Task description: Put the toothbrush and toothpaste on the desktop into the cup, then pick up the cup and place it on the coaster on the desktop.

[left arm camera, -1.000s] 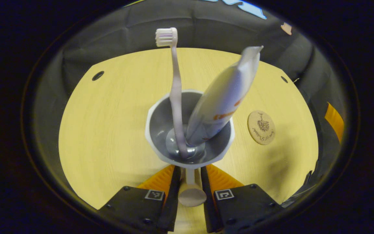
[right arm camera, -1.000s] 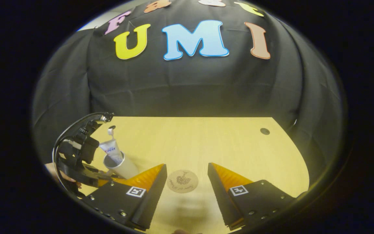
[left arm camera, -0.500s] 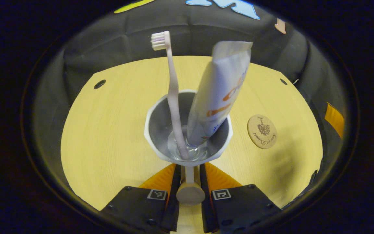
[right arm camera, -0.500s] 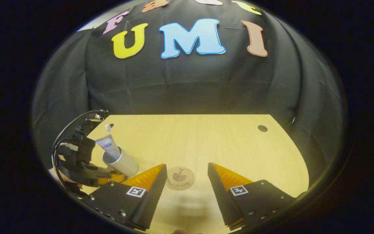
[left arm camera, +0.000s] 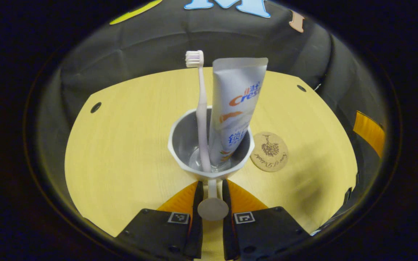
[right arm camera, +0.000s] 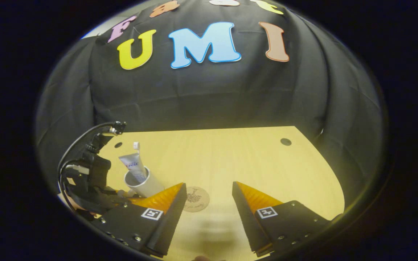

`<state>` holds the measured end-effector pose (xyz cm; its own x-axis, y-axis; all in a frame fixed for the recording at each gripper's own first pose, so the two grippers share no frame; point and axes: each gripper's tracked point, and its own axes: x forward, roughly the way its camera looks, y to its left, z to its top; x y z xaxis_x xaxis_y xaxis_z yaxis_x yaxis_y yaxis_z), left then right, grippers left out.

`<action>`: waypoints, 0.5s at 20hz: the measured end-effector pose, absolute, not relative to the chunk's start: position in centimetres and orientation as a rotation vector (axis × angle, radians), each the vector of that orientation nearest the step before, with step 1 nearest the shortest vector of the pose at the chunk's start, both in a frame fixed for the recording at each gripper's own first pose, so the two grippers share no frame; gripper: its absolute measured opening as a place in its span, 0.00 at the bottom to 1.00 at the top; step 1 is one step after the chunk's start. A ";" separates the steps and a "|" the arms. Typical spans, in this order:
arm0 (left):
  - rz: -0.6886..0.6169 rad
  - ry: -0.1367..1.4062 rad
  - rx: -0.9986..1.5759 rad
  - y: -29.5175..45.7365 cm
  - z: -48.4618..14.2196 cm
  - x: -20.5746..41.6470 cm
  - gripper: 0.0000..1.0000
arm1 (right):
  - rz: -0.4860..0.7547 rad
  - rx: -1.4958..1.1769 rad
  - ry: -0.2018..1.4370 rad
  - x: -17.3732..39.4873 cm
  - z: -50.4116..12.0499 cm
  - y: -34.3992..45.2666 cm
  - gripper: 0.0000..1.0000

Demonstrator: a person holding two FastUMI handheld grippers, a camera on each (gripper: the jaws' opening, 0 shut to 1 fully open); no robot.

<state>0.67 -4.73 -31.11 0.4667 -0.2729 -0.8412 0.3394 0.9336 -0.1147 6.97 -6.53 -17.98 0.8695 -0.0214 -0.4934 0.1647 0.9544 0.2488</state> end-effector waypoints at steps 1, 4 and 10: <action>-0.383 1.009 0.072 -5.2 -31.1 0.7 0.31 | -0.107 0.287 0.509 6.8 -18.0 -7.0 0.79; -0.406 0.987 0.092 -7.1 -30.7 0.8 0.30 | -0.130 0.300 0.521 6.0 -18.7 -8.1 0.78; -0.465 0.976 0.115 -11.1 -30.7 0.7 0.30 | -0.163 0.323 0.531 5.1 -19.3 -10.1 0.78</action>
